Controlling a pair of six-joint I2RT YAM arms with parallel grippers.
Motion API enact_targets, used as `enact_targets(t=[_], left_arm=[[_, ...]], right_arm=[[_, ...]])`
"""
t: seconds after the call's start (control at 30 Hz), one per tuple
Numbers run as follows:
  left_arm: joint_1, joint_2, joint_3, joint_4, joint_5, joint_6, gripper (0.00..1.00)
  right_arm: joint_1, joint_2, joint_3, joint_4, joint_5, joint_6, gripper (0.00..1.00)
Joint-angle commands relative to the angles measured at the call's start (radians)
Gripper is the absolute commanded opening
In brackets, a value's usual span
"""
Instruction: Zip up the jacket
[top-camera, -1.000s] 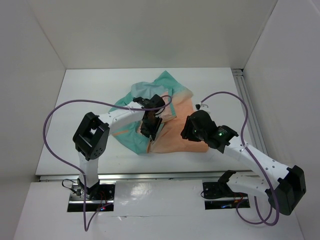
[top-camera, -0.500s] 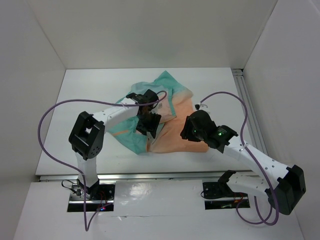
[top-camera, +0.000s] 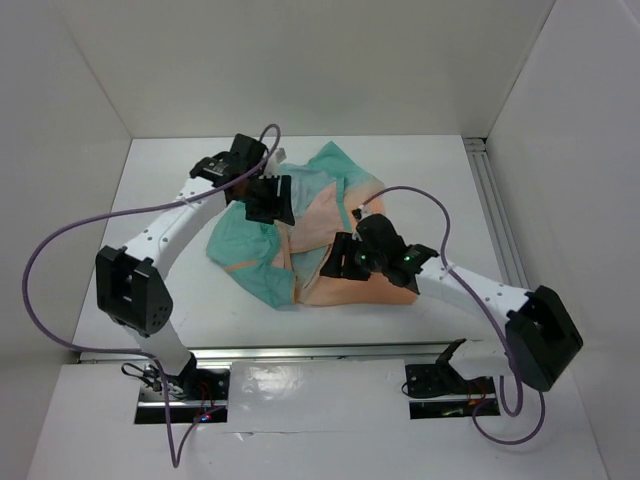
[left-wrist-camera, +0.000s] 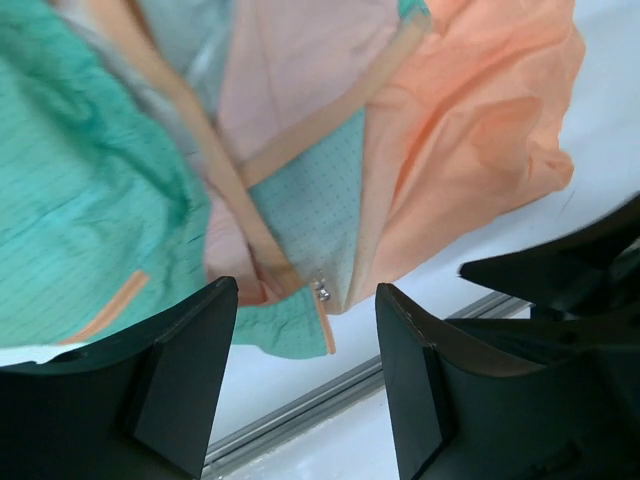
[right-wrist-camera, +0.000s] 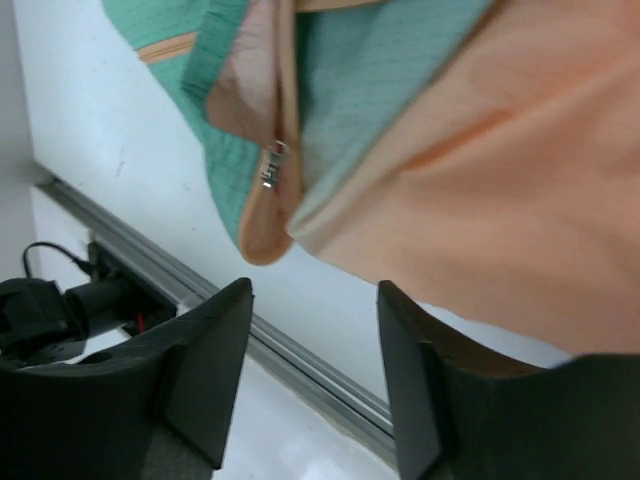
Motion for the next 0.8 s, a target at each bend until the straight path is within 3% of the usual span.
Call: enact_targets(t=[0.0, 0.03, 0.23, 0.37, 0.57, 0.77], left_arm=[[0.031, -0.071, -0.051, -0.018, 0.008, -0.033, 0.70], [0.040, -0.083, -0.096, -0.018, 0.008, -0.046, 0.72], [0.089, -0.180, -0.262, 0.047, 0.044, -0.116, 0.77], [0.130, -0.211, -0.336, 0.089, 0.162, -0.116, 0.79], [0.159, -0.243, -0.420, 0.115, 0.191, -0.125, 0.79], [0.159, -0.243, -0.466, 0.133, 0.212, -0.125, 0.79]], right_arm=[[0.022, 0.087, 0.094, 0.179, -0.122, -0.011, 0.63], [0.031, 0.130, 0.094, 0.199, -0.141, -0.022, 0.69], [0.053, 0.284, 0.137, 0.313, -0.274, -0.022, 0.80], [0.064, 0.376, 0.148, 0.351, -0.313, -0.022, 0.80], [0.064, 0.452, 0.168, 0.399, -0.345, -0.012, 0.80], [0.064, 0.494, 0.226, 0.417, -0.368, -0.022, 0.69]])
